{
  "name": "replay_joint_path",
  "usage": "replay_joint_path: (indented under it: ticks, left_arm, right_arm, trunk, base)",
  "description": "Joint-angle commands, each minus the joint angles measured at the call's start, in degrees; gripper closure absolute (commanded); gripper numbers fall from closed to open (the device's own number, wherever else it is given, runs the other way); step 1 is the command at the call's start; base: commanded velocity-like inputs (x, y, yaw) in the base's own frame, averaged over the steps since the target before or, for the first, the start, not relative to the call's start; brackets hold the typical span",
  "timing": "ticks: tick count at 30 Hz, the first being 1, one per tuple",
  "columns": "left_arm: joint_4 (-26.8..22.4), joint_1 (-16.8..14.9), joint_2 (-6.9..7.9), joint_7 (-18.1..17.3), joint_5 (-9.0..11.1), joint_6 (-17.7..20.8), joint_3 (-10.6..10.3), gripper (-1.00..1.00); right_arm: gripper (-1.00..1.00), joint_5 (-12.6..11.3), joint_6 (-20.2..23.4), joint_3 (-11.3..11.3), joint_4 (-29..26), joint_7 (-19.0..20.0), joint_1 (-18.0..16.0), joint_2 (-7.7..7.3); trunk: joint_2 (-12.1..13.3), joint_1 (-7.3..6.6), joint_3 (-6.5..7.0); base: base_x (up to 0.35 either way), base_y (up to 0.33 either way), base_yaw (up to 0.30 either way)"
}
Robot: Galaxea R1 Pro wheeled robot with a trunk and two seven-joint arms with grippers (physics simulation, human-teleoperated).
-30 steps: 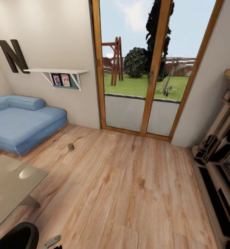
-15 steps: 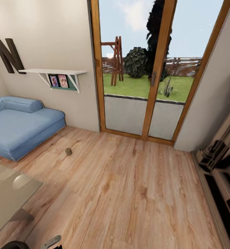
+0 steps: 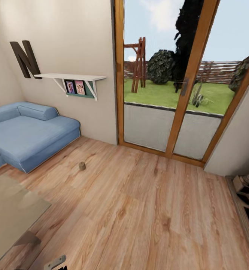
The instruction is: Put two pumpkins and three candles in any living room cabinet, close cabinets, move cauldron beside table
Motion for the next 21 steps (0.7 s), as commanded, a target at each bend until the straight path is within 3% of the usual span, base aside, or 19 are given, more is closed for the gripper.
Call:
replay_joint_path:
  ticks: [1,9,21]
  left_arm:
    - [0.0,0.0,0.02,0.3,0.4,-0.2,-0.5,-1.0]
    - [0.0,-0.1,0.02,0.3,0.4,-0.2,-0.5,-1.0]
    - [0.0,0.0,0.02,0.3,0.4,-0.2,-0.5,-1.0]
  right_arm:
    - [-1.0,-0.5,-0.1,0.5,-0.1,-0.3,0.0,0.0]
    - [-1.0,-0.5,-0.2,0.5,-0.1,-0.2,0.0,-0.06]
    - [-1.0,-0.5,-0.2,0.5,-0.1,-0.2,0.0,0.01]
  trunk:
    - [0.0,0.04,-0.1]
    - [0.0,0.04,-0.36]
    - [0.0,0.04,-0.4]
  base:
    - [0.329,0.0,0.262]
    - [0.329,-0.024,0.238]
    - [0.329,-0.015,0.025]
